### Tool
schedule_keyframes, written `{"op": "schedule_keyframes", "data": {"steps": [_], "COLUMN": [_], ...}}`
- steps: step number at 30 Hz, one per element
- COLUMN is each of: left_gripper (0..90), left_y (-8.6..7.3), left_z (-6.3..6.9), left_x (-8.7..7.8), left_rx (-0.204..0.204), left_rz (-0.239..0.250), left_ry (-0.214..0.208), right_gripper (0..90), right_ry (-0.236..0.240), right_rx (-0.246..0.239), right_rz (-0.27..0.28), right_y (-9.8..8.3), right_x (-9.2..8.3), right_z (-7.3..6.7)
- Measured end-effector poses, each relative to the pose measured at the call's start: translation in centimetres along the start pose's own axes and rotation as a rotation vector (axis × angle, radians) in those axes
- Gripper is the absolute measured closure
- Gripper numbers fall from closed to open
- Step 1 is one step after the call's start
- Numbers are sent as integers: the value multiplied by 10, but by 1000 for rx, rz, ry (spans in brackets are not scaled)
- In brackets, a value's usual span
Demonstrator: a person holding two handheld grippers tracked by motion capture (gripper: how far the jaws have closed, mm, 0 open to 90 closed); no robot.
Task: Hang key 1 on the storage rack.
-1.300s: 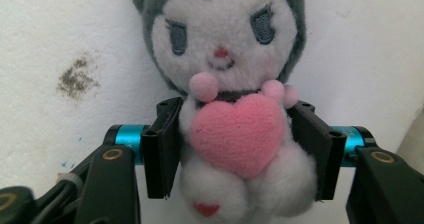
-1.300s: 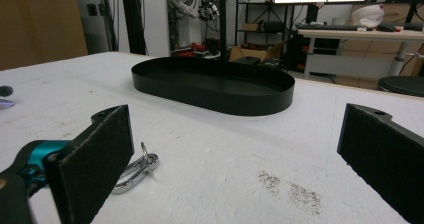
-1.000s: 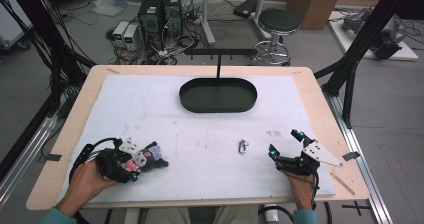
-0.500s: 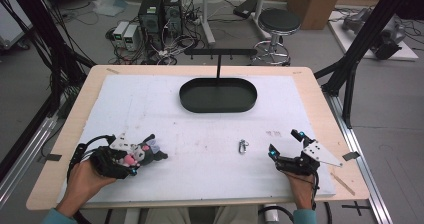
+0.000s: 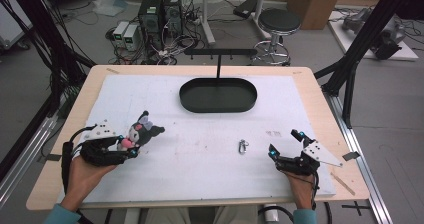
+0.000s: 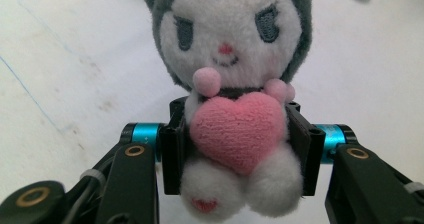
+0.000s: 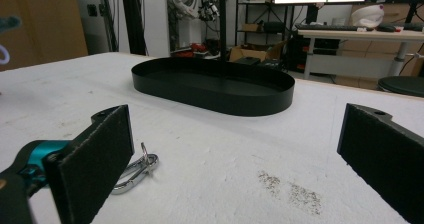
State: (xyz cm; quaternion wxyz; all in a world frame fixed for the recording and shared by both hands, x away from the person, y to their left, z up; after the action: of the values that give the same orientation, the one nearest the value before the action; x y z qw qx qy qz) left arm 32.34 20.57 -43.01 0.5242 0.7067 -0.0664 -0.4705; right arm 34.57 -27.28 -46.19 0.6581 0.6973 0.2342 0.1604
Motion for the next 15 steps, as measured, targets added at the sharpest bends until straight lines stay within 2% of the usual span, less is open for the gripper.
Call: {"op": "schedule_keyframes", "data": {"steps": [3, 7, 15], "left_gripper": [529, 529, 529], "left_y": [8, 16, 36], "left_z": [-5, -12, -22], "left_x": [-2, -6, -9], "left_rx": [-35, -58, -65], "left_rz": [75, 131, 185], "left_ry": [5, 1, 24], "right_gripper": [7, 7, 7], "right_ry": [-1, -2, -1], "right_rx": [3, 6, 5], "right_rz": [-2, -2, -1], "right_y": [0, 0, 0], "right_x": [0, 0, 0], "right_z": [0, 0, 0]}}
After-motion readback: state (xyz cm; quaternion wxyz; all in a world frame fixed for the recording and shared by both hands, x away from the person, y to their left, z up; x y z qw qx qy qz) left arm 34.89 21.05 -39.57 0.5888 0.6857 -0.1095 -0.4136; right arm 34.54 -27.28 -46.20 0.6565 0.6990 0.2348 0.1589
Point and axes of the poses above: each handheld gripper's, and its own axes: x roughly forward along the jaws, y roughly out of its top, z roughly to its right, the point moved 8 cm from there along x, roughly forward along the jaws, and after that the axes turned 4 degrees about x, right-handed, at the moved point
